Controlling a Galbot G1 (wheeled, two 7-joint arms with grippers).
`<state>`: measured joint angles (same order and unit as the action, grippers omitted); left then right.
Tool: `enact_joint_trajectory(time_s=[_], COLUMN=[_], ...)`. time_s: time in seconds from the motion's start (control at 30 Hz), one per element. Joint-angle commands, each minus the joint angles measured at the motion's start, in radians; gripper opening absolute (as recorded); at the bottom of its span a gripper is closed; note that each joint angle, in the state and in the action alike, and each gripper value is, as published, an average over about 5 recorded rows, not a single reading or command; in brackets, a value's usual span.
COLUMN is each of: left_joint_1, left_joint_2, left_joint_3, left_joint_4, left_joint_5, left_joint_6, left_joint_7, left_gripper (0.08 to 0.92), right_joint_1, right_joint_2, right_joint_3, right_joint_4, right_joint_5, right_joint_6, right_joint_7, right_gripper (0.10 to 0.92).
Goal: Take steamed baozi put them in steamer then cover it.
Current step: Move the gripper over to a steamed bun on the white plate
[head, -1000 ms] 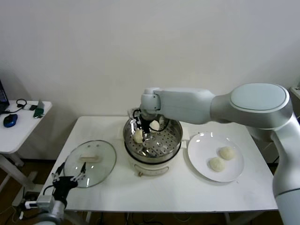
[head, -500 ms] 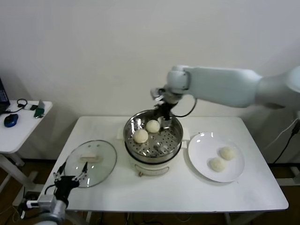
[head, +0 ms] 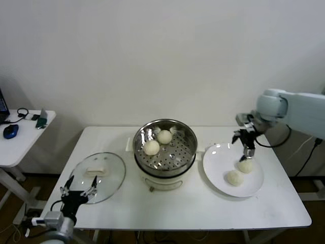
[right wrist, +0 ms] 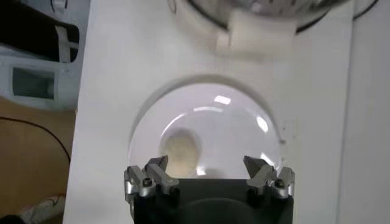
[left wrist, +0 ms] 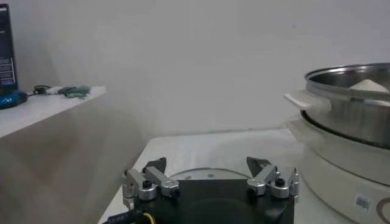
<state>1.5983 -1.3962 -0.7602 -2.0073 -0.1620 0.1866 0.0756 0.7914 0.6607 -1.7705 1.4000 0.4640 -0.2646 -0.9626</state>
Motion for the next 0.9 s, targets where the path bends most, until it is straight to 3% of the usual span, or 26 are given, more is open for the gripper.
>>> enact_joint_trajectory(time_s=[0.03, 0.47, 0.9], left_joint_1=[0.004, 0.016, 0.012], left_joint_2=[-0.001, 0.001, 0.001], left_joint_3=[0.001, -0.012, -0.011], left_joint_4=[0.000, 0.008, 0.021], left_joint_5=[0.005, -0.001, -0.004], left_joint_6=[-0.002, -0.005, -0.008], left_joint_7=[0.000, -0.001, -0.001], left_gripper=[0.823, 0.823, 0.823], right_joint_1=[-0.280, -0.482, -0.508], right_joint_2=[-0.108, 0.024, 0.051], right_joint_3=[0.164, 0.326, 0.345], right_joint_4=[-0.016, -0.146, -0.189], right_joint_5=[-0.142, -0.163, -0.168], right_joint_6=[-0.033, -0.061, -0.057], right_joint_7=[0.092, 0.120, 0.125], right_gripper=[0.823, 0.823, 0.809])
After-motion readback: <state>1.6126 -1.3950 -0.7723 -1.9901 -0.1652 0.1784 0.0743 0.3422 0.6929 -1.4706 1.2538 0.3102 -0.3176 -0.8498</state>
